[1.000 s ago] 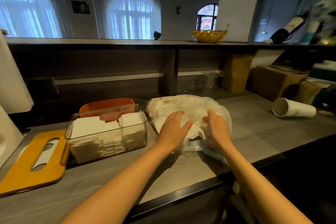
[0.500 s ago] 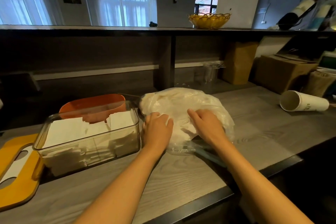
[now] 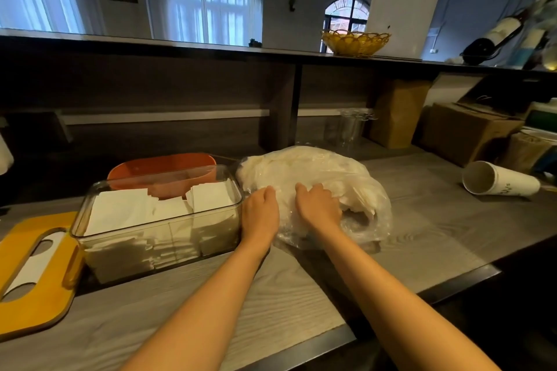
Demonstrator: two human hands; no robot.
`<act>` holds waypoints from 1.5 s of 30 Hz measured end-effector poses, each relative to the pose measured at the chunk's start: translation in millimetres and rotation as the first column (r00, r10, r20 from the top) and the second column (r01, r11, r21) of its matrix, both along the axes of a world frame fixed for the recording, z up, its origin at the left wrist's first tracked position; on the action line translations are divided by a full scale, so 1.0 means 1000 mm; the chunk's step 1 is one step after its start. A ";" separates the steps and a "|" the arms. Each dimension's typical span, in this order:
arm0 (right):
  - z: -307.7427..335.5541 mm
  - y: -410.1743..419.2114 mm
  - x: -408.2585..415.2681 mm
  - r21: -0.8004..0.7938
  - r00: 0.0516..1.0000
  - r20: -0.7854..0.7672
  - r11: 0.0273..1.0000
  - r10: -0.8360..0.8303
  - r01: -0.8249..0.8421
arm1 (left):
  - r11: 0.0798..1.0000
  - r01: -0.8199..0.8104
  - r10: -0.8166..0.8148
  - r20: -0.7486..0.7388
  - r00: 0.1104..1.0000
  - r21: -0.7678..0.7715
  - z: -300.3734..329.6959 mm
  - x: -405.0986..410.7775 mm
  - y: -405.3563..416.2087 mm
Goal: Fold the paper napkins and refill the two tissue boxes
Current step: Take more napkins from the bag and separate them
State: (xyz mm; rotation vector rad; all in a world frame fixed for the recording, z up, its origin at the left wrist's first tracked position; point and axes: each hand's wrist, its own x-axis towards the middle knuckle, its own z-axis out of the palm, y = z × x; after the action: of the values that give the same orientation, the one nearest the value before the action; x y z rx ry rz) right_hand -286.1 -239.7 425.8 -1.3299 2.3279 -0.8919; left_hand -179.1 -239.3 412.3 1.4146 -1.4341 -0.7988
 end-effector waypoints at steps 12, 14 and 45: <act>-0.013 -0.008 0.003 -0.290 0.974 -0.143 0.934 0.174 -0.209 | 0.999 0.032 -0.030 -0.154 0.988 0.008 -0.009 0.000 -0.007; -0.010 -0.006 0.002 -0.355 0.972 -0.099 0.905 0.212 -0.234 | 0.999 0.042 -0.039 -0.132 0.990 0.022 -0.011 -0.001 -0.008; 0.025 -0.019 0.033 -0.581 0.831 0.486 0.810 0.270 0.078 | 0.941 0.332 -0.192 -0.910 0.367 -0.064 0.006 -0.002 0.005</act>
State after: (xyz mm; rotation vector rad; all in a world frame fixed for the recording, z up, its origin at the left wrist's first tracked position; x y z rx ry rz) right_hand -253.0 -258.7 451.3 -1.1528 1.5621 -1.7814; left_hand -180.9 -234.8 418.0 0.5473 -0.6915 -1.5963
